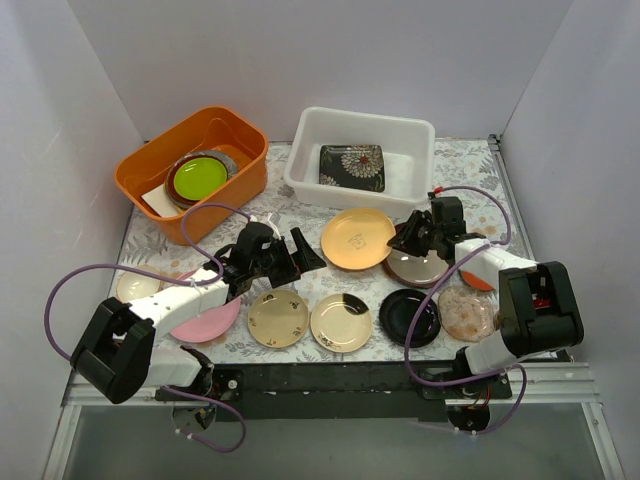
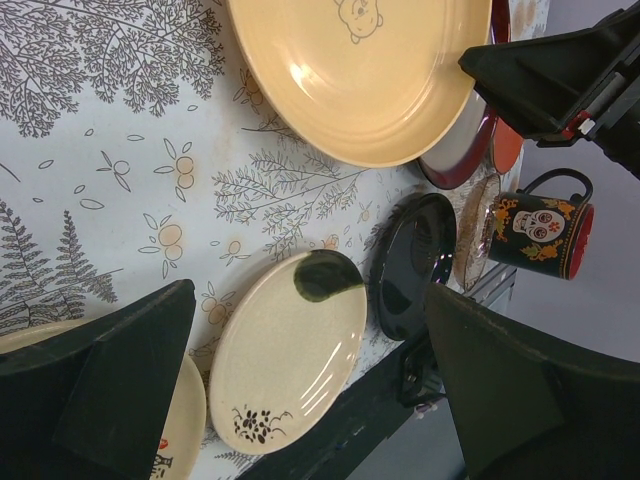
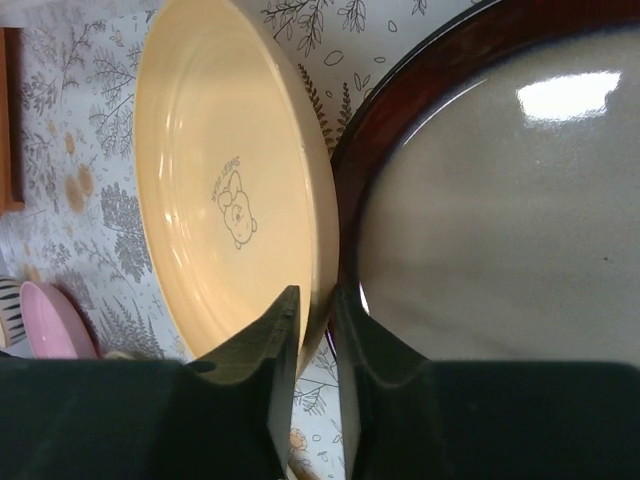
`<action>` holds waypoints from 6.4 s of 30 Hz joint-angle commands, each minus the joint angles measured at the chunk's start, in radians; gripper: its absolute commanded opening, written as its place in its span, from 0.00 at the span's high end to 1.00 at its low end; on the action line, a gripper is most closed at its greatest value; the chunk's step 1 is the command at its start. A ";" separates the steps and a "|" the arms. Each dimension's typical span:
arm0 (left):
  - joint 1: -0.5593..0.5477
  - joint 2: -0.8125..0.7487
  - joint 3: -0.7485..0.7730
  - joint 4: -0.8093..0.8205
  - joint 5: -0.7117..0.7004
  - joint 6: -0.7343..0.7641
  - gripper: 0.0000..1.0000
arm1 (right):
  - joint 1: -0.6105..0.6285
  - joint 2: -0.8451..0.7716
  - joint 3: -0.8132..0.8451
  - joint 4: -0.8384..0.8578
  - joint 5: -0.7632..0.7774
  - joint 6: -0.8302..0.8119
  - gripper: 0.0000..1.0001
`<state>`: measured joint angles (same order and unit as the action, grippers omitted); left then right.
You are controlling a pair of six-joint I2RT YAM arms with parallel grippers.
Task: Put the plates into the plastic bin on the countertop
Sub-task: Pick up the plate at the center of the board, then place the plate in the plastic bin, then pick up the plate at the center of the board.
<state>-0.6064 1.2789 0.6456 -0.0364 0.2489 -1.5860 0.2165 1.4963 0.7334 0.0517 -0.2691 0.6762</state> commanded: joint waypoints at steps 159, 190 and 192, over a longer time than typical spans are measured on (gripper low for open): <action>-0.320 0.645 0.374 0.342 -0.206 -0.278 0.34 | -0.166 -0.469 0.351 -0.305 -0.110 -0.133 0.24; -0.352 0.861 0.462 0.438 -0.185 -0.338 0.70 | -0.198 -0.512 0.319 -0.342 -0.139 -0.152 0.25; -0.352 0.866 0.462 0.444 -0.177 -0.338 0.80 | -0.198 -0.516 0.313 -0.339 -0.142 -0.152 0.25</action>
<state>-0.9527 2.1151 1.1210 0.4358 0.0696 -1.9282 0.0231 1.0046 1.0630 -0.2981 -0.3908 0.5423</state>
